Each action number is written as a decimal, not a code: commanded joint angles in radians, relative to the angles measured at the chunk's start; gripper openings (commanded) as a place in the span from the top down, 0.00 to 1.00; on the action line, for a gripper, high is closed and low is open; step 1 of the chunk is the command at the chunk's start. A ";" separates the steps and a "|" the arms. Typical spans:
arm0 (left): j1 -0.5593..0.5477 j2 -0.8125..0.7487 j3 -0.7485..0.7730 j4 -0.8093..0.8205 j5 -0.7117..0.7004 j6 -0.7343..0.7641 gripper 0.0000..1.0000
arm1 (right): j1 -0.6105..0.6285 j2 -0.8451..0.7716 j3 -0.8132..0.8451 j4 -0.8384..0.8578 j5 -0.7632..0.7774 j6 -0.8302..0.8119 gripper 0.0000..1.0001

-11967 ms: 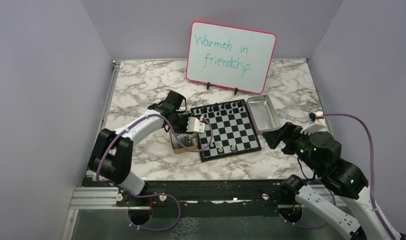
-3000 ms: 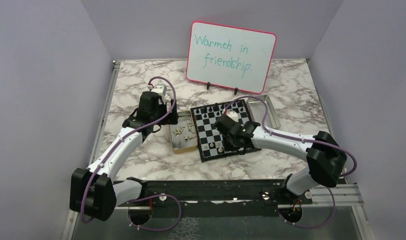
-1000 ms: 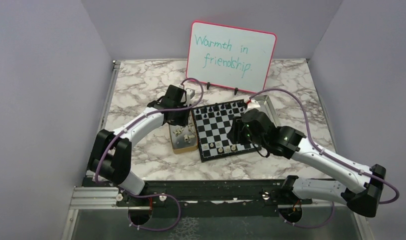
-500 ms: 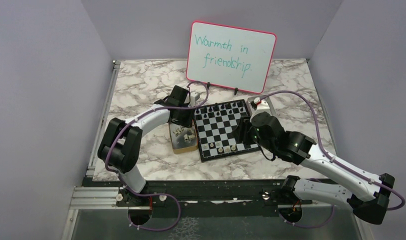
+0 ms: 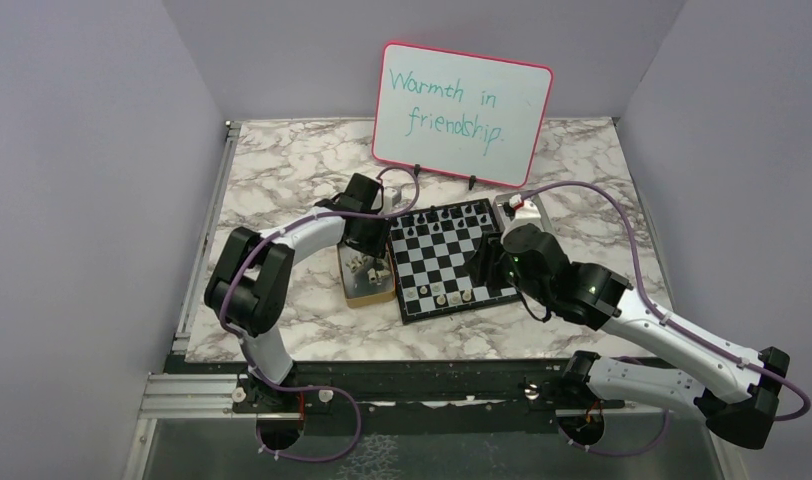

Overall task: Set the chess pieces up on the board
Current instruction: Pick up the chess piece from the storage box.

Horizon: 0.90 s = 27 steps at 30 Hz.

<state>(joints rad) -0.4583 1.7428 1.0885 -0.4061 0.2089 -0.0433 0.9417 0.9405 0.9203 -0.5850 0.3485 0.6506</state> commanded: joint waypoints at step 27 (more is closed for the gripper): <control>0.016 -0.208 0.040 -0.171 0.037 -0.173 0.96 | 0.006 0.001 -0.052 0.191 -0.050 -0.177 0.52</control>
<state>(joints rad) -0.4572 1.6119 1.0992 -0.5343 0.1913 -0.1390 0.9417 0.9314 0.8944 -0.5308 0.3386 0.6132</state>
